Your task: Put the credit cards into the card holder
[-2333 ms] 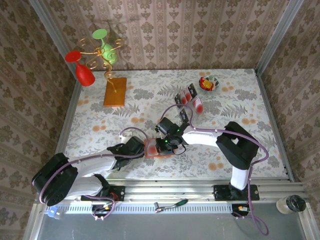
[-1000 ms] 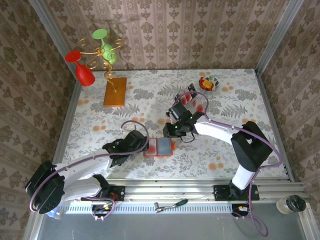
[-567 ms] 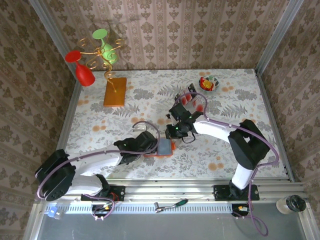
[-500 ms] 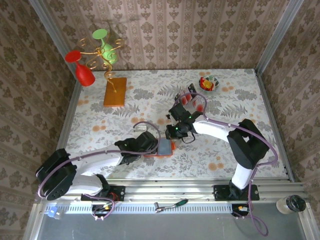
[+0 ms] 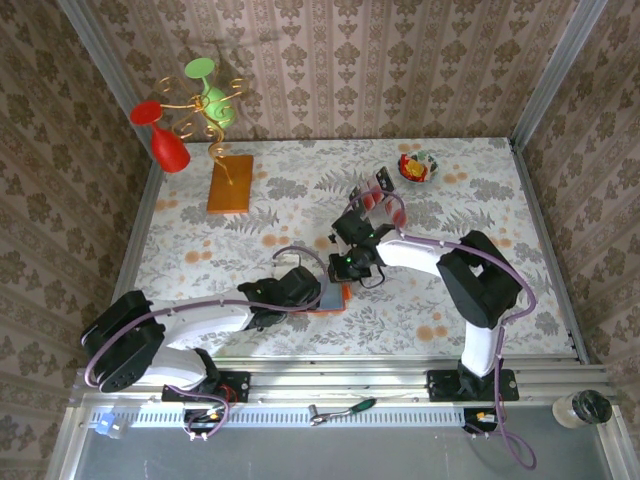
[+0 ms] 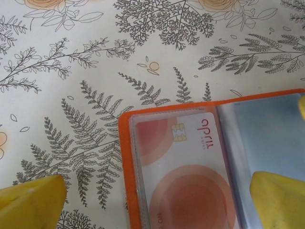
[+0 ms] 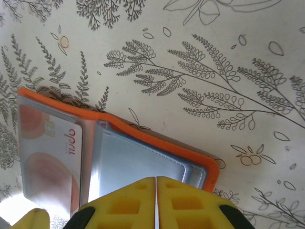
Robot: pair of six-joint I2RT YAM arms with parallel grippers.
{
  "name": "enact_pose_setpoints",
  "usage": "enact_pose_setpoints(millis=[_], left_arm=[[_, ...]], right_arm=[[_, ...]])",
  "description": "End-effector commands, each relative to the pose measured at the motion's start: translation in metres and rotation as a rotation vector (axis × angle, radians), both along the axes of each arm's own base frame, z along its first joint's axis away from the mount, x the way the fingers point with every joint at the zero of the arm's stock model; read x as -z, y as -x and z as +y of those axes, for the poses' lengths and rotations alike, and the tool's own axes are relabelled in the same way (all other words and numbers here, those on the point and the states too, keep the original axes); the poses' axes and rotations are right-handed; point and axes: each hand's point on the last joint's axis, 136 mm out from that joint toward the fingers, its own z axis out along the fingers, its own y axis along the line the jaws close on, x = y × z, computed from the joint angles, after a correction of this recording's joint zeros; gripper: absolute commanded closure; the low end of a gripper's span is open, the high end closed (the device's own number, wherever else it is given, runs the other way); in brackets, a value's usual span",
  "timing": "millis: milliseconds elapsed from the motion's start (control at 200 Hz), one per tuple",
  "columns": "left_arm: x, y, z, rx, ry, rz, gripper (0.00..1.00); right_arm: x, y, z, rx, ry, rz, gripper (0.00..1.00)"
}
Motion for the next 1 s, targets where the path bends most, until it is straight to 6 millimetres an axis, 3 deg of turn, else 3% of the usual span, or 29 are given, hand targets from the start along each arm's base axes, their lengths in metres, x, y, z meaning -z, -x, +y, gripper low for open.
enact_pose_setpoints(millis=[0,235,660,885,995], left_arm=[[0.004,0.000,-0.002,0.003,-0.003,-0.004,0.00],[0.011,0.001,-0.003,0.013,-0.007,0.004,0.00],[0.029,0.006,0.008,0.016,-0.089,0.024,0.02],[0.038,0.008,0.011,0.014,-0.110,0.038,0.07],[0.041,0.009,0.011,0.013,-0.114,0.041,0.08]], right_arm=[[0.006,0.003,0.010,-0.018,-0.010,0.021,0.89],[0.009,0.007,0.020,-0.020,-0.033,0.034,0.90],[0.010,0.007,0.020,-0.012,-0.033,0.037,0.90],[-0.001,0.005,0.023,-0.013,-0.051,0.023,0.89],[-0.012,0.002,0.021,-0.005,-0.060,0.002,0.83]])
